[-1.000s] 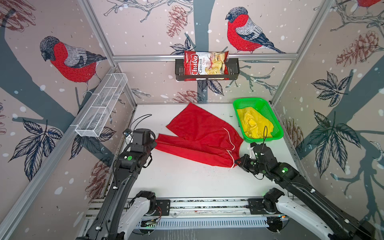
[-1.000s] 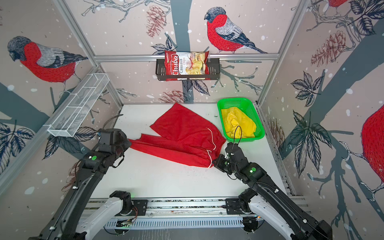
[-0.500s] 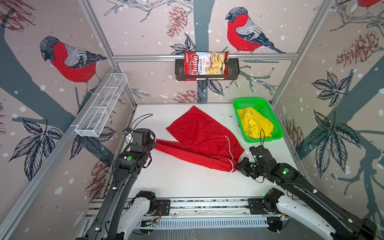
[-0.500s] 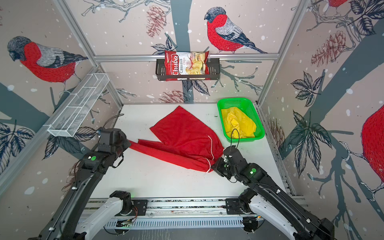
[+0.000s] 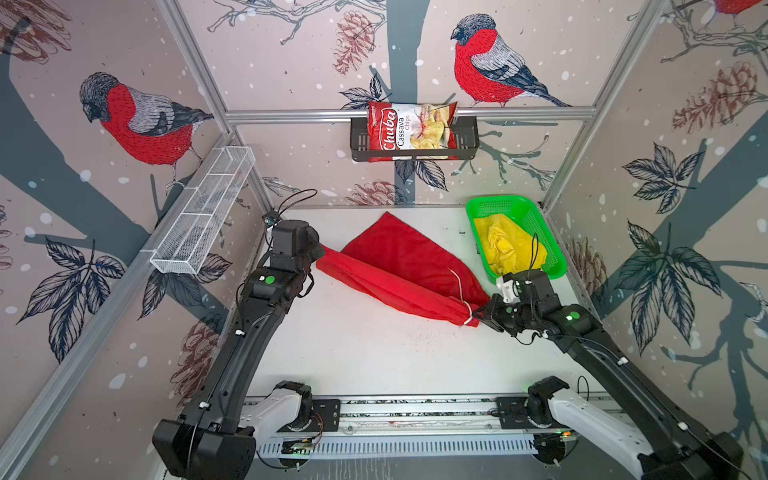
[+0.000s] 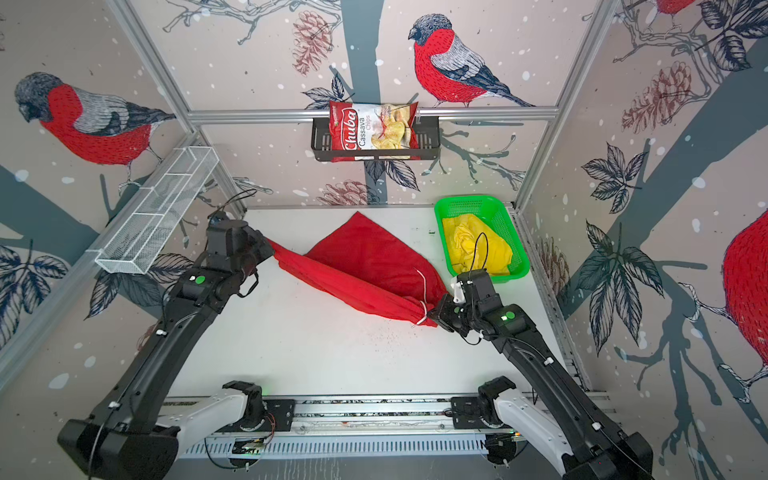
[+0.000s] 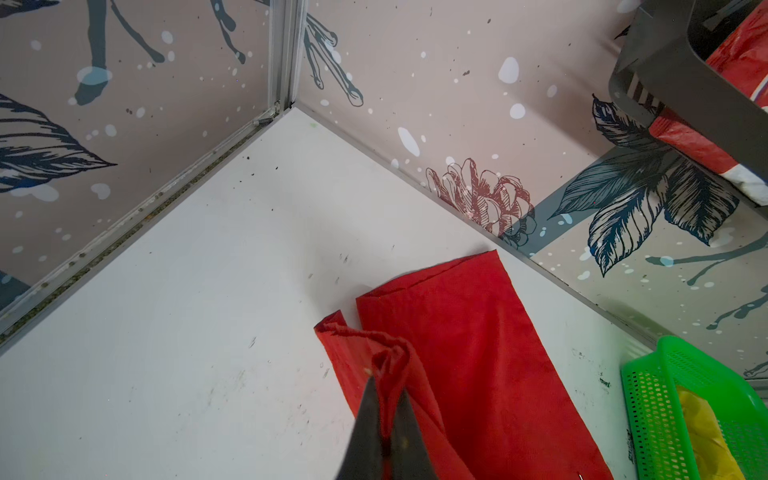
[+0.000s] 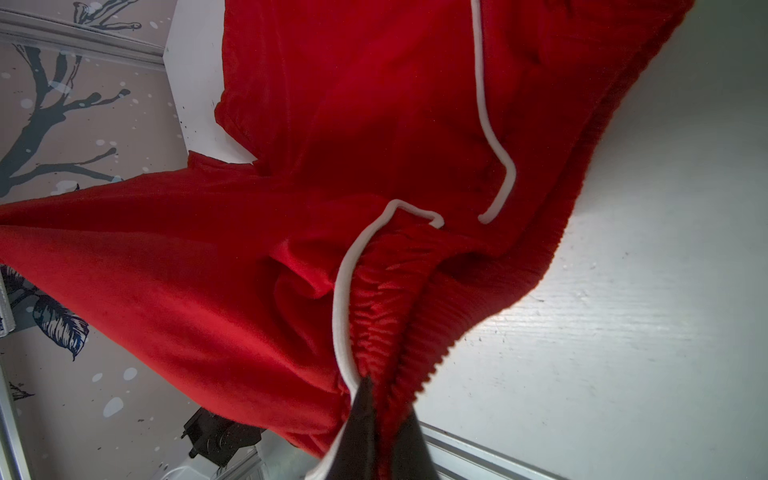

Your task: Fold and stack the shorts

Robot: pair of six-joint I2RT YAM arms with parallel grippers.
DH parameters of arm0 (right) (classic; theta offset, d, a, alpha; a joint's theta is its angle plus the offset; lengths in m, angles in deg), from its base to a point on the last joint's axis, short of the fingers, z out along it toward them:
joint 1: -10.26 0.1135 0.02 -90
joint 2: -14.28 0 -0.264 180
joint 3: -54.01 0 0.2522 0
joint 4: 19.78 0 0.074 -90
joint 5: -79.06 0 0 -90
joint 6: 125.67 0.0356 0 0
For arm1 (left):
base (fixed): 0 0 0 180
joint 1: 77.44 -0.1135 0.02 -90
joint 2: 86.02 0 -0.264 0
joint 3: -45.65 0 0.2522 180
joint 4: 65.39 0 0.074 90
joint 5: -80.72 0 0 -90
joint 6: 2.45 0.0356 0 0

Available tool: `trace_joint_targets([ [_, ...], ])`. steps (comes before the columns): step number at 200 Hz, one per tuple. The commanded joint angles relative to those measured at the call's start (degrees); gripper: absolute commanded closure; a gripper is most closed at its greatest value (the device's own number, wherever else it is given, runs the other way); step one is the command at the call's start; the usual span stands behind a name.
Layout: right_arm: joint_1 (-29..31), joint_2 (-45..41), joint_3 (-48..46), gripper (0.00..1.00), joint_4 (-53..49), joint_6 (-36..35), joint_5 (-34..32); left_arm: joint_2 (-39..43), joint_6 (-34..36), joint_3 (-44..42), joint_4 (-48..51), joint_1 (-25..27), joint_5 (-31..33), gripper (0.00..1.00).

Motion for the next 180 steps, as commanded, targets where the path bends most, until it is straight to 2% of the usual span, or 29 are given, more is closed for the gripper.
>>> trace_joint_targets([
  [1,-0.9,0.9,1.3,0.98,-5.0,-3.7,-0.9,-0.6,2.8,0.3,-6.6,-0.1,3.1,1.0],
  [35,-1.7,1.4,2.4,0.99,-5.7,-4.5,-1.0,-1.0,6.1,0.2,-11.9,-0.1,0.8,1.0],
  [90,-2.5,0.9,5.0,0.99,-9.0,-5.4,-1.3,1.0,5.4,0.2,-13.9,-0.1,-2.4,1.0],
  [129,-2.5,-0.4,5.7,0.99,-11.2,-5.2,-2.0,3.9,7.5,-2.7,-15.4,-0.1,-2.6,1.0],
  [180,-3.0,-0.2,2.3,0.99,-7.2,-4.7,-0.5,1.6,8.2,-3.6,-20.0,-0.1,-3.9,1.0],
])
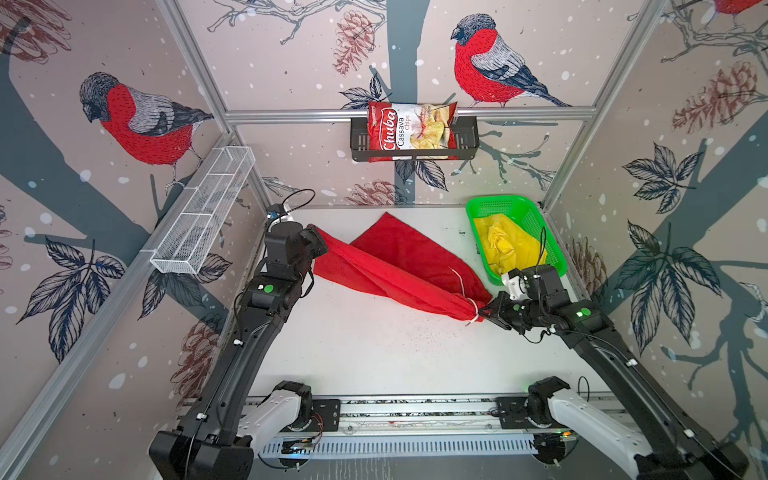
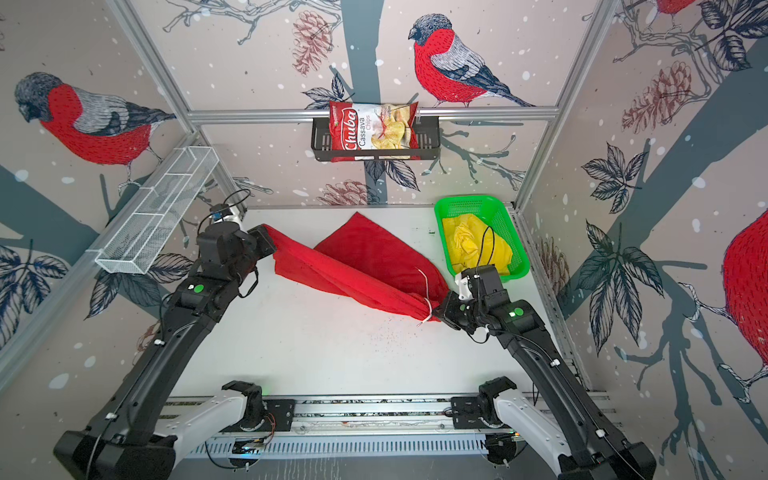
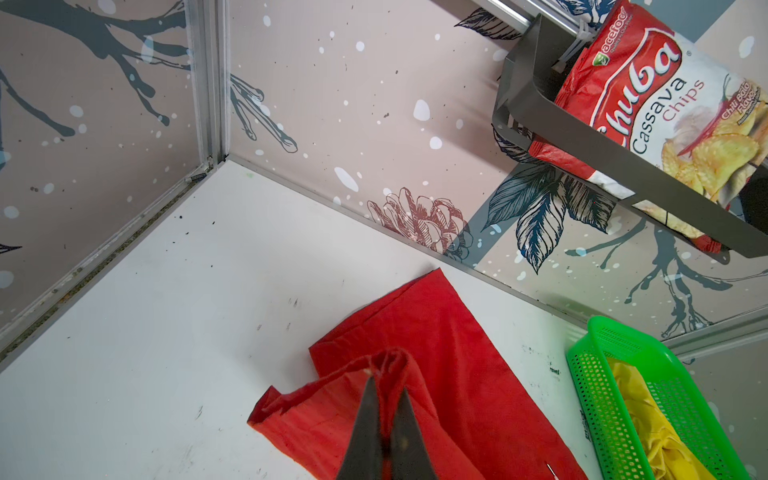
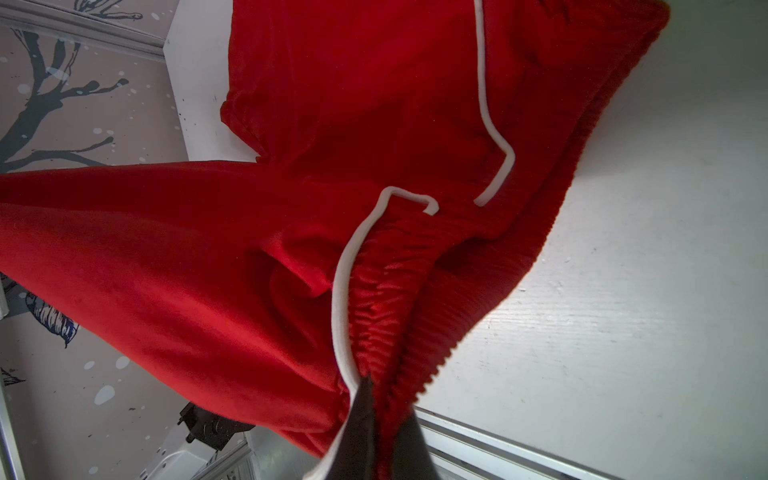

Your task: Fold and stack the shorts

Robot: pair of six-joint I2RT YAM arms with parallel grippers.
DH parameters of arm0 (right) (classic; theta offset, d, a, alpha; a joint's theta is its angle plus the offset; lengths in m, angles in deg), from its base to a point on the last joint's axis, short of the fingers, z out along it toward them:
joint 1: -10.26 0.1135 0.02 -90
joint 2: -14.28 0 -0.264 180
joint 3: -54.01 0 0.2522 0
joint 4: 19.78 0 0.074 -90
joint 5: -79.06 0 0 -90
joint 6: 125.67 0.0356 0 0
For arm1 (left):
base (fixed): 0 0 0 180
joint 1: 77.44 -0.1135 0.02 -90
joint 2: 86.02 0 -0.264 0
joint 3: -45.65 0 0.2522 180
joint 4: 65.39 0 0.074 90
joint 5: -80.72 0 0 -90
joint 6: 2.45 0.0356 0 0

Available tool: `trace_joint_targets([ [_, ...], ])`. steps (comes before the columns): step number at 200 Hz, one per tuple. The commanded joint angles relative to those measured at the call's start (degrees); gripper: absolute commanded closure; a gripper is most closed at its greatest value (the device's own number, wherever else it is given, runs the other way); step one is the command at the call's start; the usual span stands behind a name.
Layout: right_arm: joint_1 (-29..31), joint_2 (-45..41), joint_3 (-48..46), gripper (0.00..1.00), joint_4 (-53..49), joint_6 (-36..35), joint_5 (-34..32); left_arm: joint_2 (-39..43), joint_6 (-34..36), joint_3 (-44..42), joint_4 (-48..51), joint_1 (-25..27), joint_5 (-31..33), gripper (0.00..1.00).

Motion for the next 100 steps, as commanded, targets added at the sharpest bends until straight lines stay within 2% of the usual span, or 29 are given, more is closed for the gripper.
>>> trace_joint_targets([
  [1,-0.4,0.2,-1.7,0.99,-0.5,-0.3,-1.2,-1.5,1.3,0.3,-8.4,-0.1,2.3,1.0],
  [100,-5.9,5.7,-3.5,0.98,1.8,-5.4,1.7,-17.6,3.5,7.7,-14.8,-0.1,1.3,1.0],
])
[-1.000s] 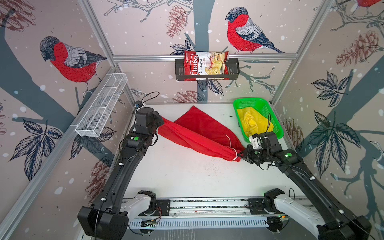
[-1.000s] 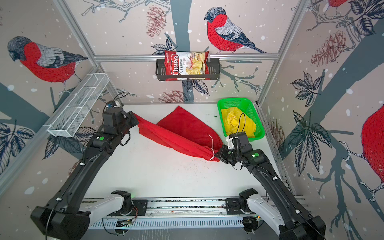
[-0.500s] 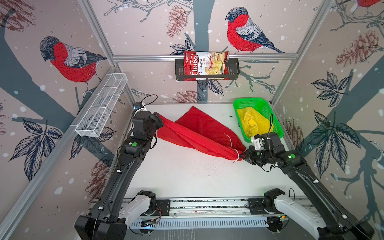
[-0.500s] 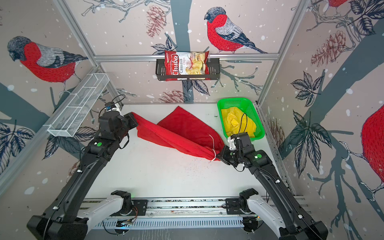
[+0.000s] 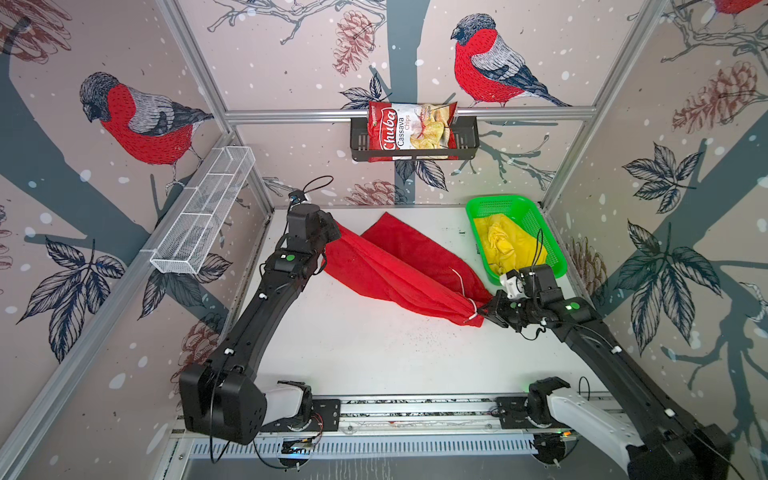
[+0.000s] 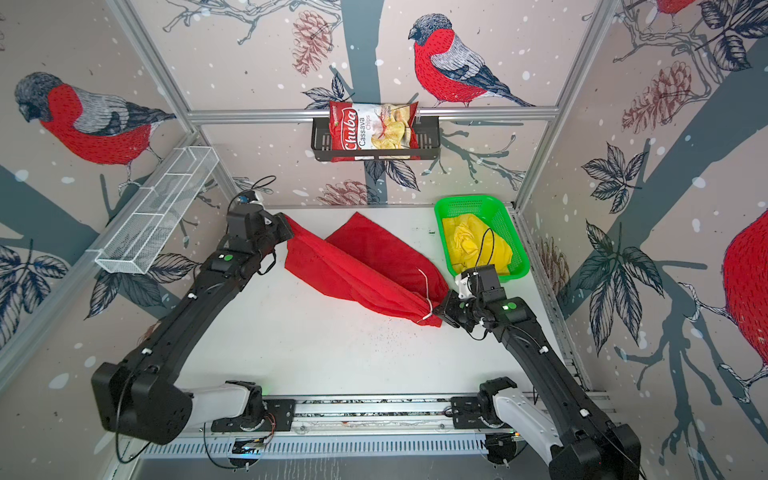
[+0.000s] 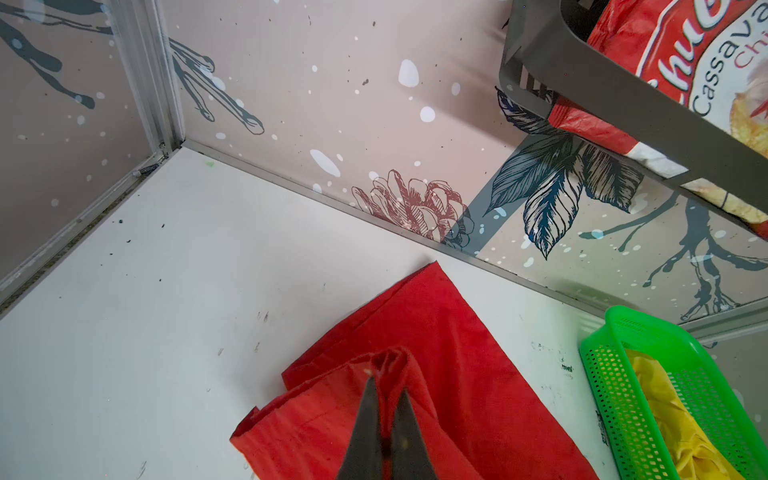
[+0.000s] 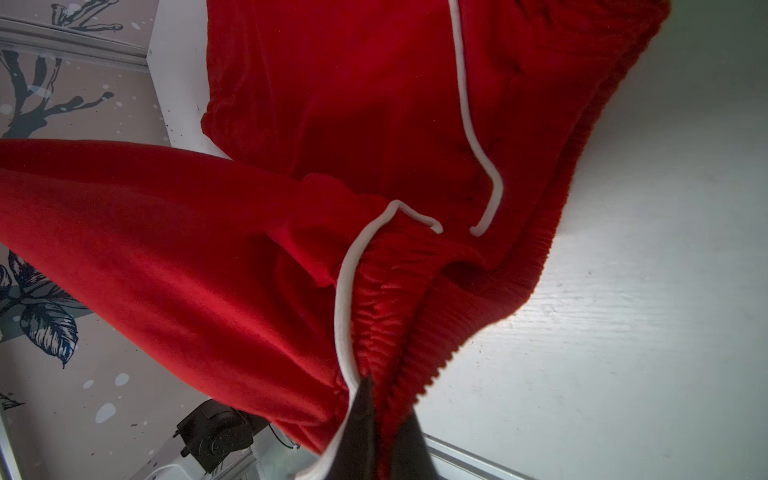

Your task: Fold and stack the shorts

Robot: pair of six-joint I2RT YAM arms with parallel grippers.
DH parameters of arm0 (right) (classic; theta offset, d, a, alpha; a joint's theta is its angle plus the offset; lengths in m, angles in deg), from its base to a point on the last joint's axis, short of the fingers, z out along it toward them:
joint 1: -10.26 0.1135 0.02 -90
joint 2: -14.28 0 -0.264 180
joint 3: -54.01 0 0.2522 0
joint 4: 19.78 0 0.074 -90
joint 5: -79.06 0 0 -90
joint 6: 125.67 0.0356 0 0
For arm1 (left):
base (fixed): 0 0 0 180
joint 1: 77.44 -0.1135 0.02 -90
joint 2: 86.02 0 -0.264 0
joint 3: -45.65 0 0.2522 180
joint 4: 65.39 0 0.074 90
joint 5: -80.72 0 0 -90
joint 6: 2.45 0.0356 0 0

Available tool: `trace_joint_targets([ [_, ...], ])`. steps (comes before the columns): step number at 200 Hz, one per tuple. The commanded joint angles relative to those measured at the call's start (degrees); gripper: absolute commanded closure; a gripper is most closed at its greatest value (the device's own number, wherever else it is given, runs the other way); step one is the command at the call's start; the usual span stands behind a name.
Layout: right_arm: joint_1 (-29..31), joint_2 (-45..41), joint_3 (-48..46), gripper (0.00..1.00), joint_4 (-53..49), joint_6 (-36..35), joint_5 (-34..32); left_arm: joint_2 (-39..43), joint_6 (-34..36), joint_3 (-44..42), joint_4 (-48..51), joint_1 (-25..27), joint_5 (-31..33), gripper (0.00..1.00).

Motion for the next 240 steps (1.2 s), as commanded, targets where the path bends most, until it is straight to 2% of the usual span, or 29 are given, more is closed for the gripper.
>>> trace_joint_targets([
  [1,-1.2,1.4,-0.1,0.98,-3.4,-3.2,-1.7,-2.1,1.8,2.0,-8.6,-0.2,4.1,1.0],
  [111,-4.0,7.2,1.8,0.98,-3.3,-5.9,-1.4,-11.4,1.8,6.7,-15.7,-0.2,1.8,1.0],
  [240,-6.8,11.7,1.1,0.98,-0.7,-7.4,-1.8,-24.2,1.1,14.4,-17.3,-0.2,-1.3,1.0],
])
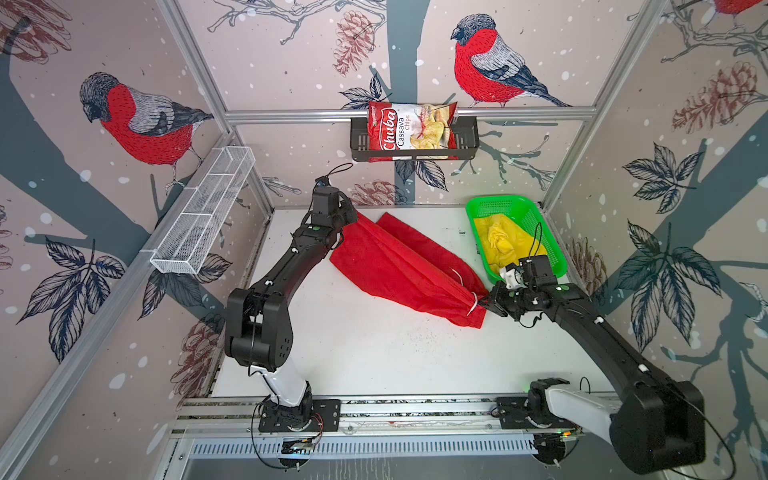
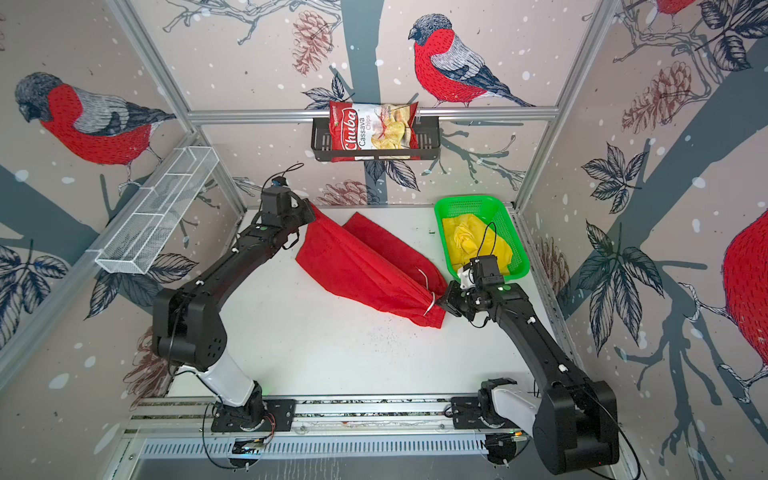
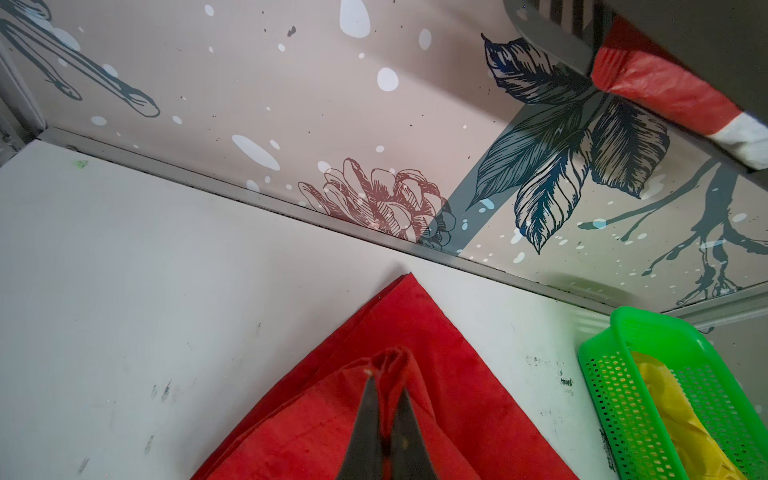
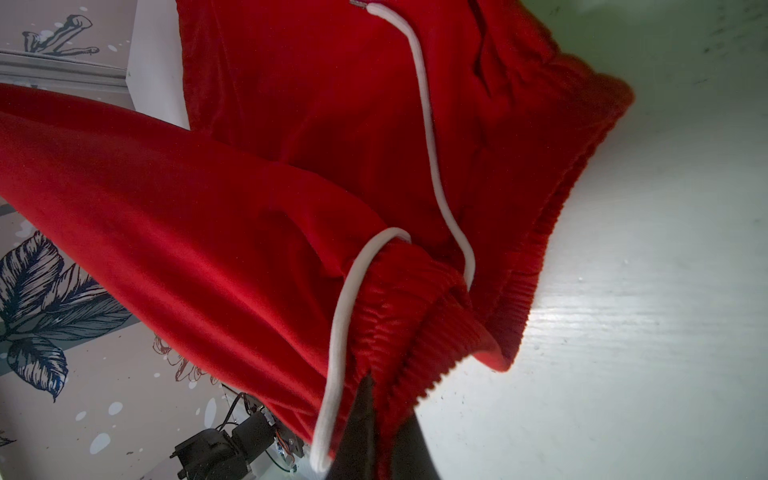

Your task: Fold and stack the shorts

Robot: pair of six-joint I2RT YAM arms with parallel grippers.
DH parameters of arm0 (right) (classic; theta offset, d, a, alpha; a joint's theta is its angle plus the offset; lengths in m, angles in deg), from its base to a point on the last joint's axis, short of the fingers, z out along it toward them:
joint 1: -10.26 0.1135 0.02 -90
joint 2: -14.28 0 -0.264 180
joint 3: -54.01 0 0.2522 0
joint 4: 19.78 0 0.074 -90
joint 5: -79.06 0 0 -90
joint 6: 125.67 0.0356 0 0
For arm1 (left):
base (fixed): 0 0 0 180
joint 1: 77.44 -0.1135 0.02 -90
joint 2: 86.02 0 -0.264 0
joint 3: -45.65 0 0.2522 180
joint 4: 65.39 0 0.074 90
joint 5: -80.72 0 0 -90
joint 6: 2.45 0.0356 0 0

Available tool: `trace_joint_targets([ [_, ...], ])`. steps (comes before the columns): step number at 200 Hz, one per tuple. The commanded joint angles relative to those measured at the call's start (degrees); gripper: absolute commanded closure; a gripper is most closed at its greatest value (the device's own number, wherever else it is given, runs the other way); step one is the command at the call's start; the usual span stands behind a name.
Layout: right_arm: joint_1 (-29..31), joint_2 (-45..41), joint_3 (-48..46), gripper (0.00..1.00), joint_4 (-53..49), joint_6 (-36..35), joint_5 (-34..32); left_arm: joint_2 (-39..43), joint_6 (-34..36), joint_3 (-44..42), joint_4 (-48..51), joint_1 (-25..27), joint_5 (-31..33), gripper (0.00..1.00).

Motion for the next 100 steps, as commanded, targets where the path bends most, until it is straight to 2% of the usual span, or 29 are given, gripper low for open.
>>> trace_joint_targets([
  [1,-0.6,0.9,-0.2,0.98,-4.9,-1.9,-4.2,-1.7,0.2,2.1,-8.3,-0.3,5.2,1.0],
  [100,-1.5,4.7,-0.3,0.98,-1.4,-1.7,-4.8,-13.3,-0.9,8.7,-10.4,0.0,0.7,1.0],
])
